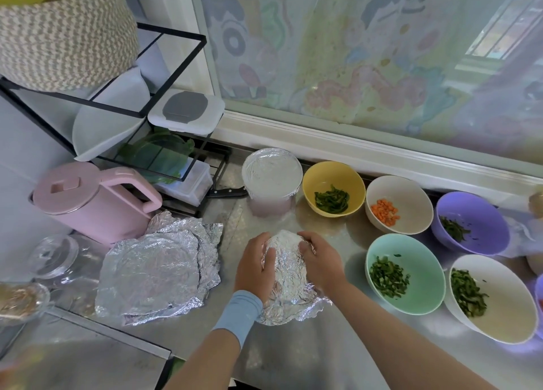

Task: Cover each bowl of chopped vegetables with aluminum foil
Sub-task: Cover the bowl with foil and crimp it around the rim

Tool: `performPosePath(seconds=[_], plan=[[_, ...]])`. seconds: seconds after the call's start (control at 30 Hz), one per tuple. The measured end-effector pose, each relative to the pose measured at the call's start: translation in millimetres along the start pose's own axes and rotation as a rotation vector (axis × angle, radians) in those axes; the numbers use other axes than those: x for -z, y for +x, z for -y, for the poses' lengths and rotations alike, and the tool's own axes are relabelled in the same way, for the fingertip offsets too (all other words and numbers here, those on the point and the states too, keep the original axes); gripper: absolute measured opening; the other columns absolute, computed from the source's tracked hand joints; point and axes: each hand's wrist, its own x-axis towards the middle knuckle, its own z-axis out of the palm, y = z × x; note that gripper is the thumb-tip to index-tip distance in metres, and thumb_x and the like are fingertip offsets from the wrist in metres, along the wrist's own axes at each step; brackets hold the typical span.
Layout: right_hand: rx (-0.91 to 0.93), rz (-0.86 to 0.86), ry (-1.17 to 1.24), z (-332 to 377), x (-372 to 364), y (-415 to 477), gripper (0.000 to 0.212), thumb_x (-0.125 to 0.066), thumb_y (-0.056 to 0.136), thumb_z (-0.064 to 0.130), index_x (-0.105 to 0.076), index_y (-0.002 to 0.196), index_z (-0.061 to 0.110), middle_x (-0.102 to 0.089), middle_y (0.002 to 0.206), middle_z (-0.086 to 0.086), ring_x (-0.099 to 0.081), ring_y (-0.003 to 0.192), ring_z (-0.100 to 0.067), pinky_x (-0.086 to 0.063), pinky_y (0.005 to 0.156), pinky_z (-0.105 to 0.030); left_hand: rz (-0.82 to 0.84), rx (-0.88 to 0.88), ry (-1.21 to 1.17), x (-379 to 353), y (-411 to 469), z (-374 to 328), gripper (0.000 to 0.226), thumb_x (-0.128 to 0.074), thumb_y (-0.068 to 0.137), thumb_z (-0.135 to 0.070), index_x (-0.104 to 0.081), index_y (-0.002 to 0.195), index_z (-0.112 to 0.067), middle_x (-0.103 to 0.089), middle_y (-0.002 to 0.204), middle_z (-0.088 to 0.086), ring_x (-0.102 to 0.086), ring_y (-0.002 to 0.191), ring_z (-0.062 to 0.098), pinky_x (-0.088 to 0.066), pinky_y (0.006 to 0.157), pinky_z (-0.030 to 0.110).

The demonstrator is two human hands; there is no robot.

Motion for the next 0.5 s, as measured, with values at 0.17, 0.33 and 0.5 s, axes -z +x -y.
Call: performPosePath(seconds=[0.17, 0.33, 0.5], plan=[[0.029, 0.027, -0.060, 2, -1, 1, 0.021, -0.045, 0.100, 0.032, -0.062, 0.109, 0.039, -0.066, 0.094, 0.020, -0.059, 0.088, -0.006, -0.046, 0.077, -0.028, 0.131, -0.087, 0.373, 9, 16, 7, 0.036, -0.043, 0.100, -0.023, -0.054, 0.134, -0.021, -0.062, 0.125, -0.003, -0.054, 0.119, 0.016, -0.038, 0.104, 0.032], [0.059, -0.032, -0.160, 2, -5, -4, 0.022, -0.041, 0.101, 0.034, -0.059, 0.112, 0.037, -0.065, 0.097, 0.017, -0.058, 0.087, -0.008, -0.047, 0.075, -0.030, 0.343, -0.217, 0.475, 2, 26, -6, 0.040, -0.038, 0.101, -0.026, -0.042, 0.142, -0.024, -0.046, 0.141, -0.006, -0.046, 0.125, 0.016, -0.041, 0.102, 0.034], [0.067, -0.029, -0.176, 1, -6, -5, 0.022, -0.040, 0.102, 0.035, -0.059, 0.113, 0.036, -0.066, 0.100, 0.016, -0.058, 0.087, -0.009, -0.048, 0.076, -0.031, 0.338, -0.060, 0.384, -1, 29, -4, 0.033, -0.036, 0.102, -0.032, -0.049, 0.132, -0.027, -0.053, 0.129, -0.010, -0.051, 0.114, 0.012, -0.044, 0.090, 0.030]])
